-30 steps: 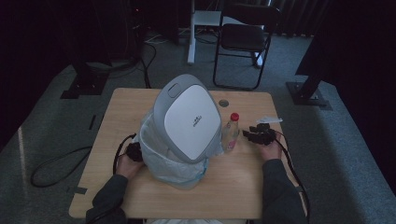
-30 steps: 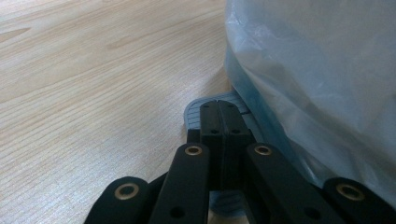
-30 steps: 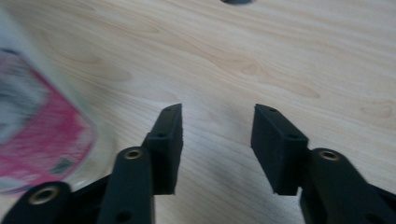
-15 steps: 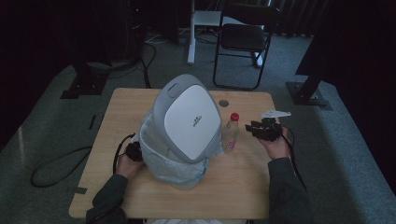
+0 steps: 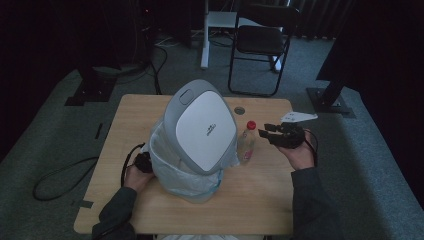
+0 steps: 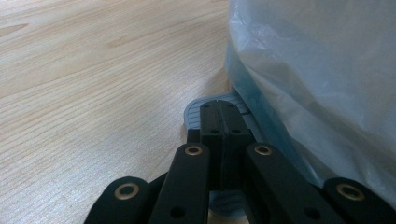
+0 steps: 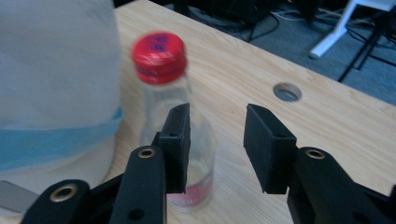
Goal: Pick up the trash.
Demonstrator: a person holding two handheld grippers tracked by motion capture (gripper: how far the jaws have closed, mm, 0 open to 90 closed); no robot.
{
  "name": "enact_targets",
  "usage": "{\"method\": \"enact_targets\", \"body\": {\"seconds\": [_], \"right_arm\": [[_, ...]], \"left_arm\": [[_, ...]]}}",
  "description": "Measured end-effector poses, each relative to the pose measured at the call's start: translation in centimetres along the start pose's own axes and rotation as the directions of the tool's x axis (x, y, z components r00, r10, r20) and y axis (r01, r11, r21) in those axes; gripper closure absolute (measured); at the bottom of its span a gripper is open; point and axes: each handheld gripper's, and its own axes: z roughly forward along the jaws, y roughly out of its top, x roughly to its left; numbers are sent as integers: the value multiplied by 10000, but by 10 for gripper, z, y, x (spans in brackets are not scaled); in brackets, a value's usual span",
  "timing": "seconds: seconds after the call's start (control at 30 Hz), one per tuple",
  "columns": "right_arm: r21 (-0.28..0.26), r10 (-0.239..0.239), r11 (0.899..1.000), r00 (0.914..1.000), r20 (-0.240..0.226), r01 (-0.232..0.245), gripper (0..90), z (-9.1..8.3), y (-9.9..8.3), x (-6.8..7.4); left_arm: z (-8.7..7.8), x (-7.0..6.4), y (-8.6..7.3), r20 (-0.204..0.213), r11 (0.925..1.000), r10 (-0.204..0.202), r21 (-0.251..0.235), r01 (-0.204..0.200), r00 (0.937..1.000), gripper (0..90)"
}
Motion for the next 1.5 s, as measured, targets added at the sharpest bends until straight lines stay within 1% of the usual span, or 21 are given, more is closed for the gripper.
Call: {"method": "enact_targets", "body": {"seconds": [0.03, 0.13, 0.17, 0.23, 0.3, 0.57, 0.7, 0.8, 0.87, 0.93, 1.1, 1.17, 1.3, 1.5], "right_arm": [[0, 0, 10000, 10000, 0, 0, 584, 0, 0, 0], [-126, 33, 9999, 9994, -345, -38, 575, -2, 2, 1], [-139, 41, 9999, 9996, -288, -45, 576, -1, 1, 1], [-154, 123, 9998, 9983, -572, -132, 576, 0, 0, 1], [-191, 61, 9998, 9976, -689, -74, 571, 1, -1, 3], [-353, -81, 9994, 9959, -905, 50, 495, 6, 4, 8], [-337, -148, 9994, 9954, -946, 116, 467, 10, 6, 10], [-255, -130, 9996, 9937, -1109, 103, 424, 16, 9, 12], [-260, -192, 9995, 9937, -1107, 164, 430, 18, 10, 13], [-196, -227, 9996, 9947, -1000, 208, 456, 20, 11, 13], [-176, -448, 9989, 9947, -923, 433, 543, 26, 14, 13], [-135, -545, 9985, 9952, -819, 536, 586, 28, 14, 13], [-222, -618, 9980, 9936, -946, 599, 589, 29, 14, 11], [-331, -997, 9947, 9918, -801, 973, 603, 31, 16, 12]], "left_arm": [[0, 0, 0, -7, 10000, 8, -1, -8, 10000, 900], [0, 0, 0, 20, 10000, -2, -6, 2, 10000, 900], [0, 0, 0, 22, 10000, -5, -2, 5, 10000, 900], [0, 0, 0, 13, 10000, -4, -5, 4, 10000, 900], [0, 0, 0, 19, 10000, -12, -18, 12, 10000, 900], [0, 1, 0, 61, 10000, -61, -31, 61, 10000, 900], [0, 1, 0, 41, 10000, -44, -30, 44, 10000, 900], [0, 1, 0, 45, 10000, -44, -27, 44, 10000, 900], [0, 1, 0, 50, 10000, -53, -38, 53, 10000, 900], [0, 1, 0, 50, 10000, -49, -36, 49, 10000, 900], [0, 1, -1, 52, 10000, -54, -39, 54, 10000, 900], [0, 1, -1, 57, 10000, -61, -51, 62, 10000, 900], [0, 1, -1, 86, 10000, -72, -41, 72, 9999, 900], [0, 1, -1, 81, 10000, -84, -48, 84, 9999, 900]]}}
